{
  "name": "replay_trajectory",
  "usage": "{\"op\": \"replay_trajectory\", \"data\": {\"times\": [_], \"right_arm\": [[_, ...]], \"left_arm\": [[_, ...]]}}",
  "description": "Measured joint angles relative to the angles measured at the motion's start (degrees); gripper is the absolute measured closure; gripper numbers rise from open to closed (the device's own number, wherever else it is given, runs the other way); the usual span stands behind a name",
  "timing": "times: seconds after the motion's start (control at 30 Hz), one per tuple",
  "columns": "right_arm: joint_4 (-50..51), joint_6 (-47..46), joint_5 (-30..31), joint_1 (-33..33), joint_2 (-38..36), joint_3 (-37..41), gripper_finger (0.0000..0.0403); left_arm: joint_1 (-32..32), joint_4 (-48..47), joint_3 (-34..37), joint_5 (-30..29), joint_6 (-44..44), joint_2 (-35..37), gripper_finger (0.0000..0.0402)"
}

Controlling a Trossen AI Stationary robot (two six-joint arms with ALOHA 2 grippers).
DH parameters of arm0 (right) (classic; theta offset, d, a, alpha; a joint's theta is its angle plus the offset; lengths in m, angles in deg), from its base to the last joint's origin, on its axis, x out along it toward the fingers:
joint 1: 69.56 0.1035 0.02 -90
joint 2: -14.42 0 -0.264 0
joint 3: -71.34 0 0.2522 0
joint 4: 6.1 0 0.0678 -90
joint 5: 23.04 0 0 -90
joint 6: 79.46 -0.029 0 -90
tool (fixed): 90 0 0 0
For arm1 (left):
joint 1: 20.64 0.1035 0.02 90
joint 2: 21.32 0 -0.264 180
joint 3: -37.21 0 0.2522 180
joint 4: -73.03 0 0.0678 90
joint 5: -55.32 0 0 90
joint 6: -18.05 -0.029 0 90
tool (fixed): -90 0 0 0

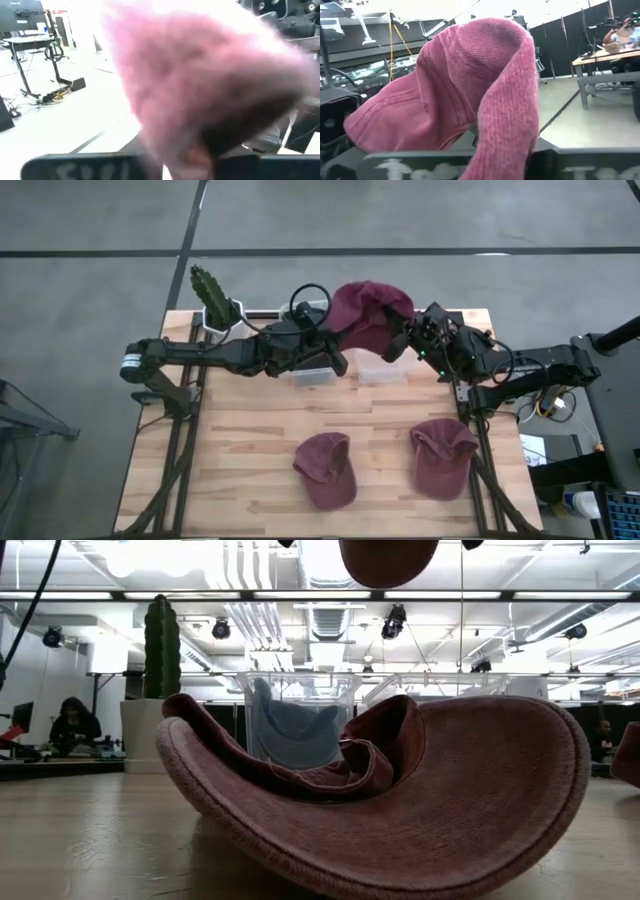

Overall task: Pick & Place hat
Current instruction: Put the top pink cap into the right transparent bin

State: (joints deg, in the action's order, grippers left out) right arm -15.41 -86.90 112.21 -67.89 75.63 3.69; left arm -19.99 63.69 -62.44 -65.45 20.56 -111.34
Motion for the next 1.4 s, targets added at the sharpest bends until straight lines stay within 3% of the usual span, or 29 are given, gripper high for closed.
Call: {"op": "replay_trajectory", "data": {"times": [0.27, 0.4, 0.63, 0.77, 0.93, 1.03, 1.4], "right_arm": [[0.3, -0.1, 0.1, -0.4, 0.0, 0.0, 0.0395], [0.3, 0.0, 1.6, -1.5, 0.0, 0.0, 0.0395], [1.9, -1.0, 2.7, -5.2, -0.7, 0.0, 0.0395], [10.7, -10.2, 2.2, -9.5, -2.5, 0.0, 0.0395], [23.9, -25.3, -7.0, -17.9, -4.7, 0.0, 0.0395], [28.0, -29.3, -13.3, -22.5, -4.3, 0.0, 0.0395], [35.7, -35.5, -20.1, -31.8, 1.2, 0.0, 0.0394]], "left_arm": [[0.0, 0.2, 0.0, -0.1, 0.5, 0.0, 0.0237], [0.0, -1.8, 0.0, -0.1, -0.7, 0.7, 0.0207], [-0.1, -14.8, 0.0, -0.1, 1.8, 4.6, 0.02], [-0.1, -23.5, 0.0, -0.1, 7.1, 7.7, 0.02], [-0.1, -31.6, 0.0, -0.2, 11.5, 10.8, 0.02], [-0.1, -33.8, 0.0, -0.2, 11.7, 11.7, 0.02], [-0.1, -34.6, 6.6, -0.3, 11.1, 15.4, 0.02]]}}
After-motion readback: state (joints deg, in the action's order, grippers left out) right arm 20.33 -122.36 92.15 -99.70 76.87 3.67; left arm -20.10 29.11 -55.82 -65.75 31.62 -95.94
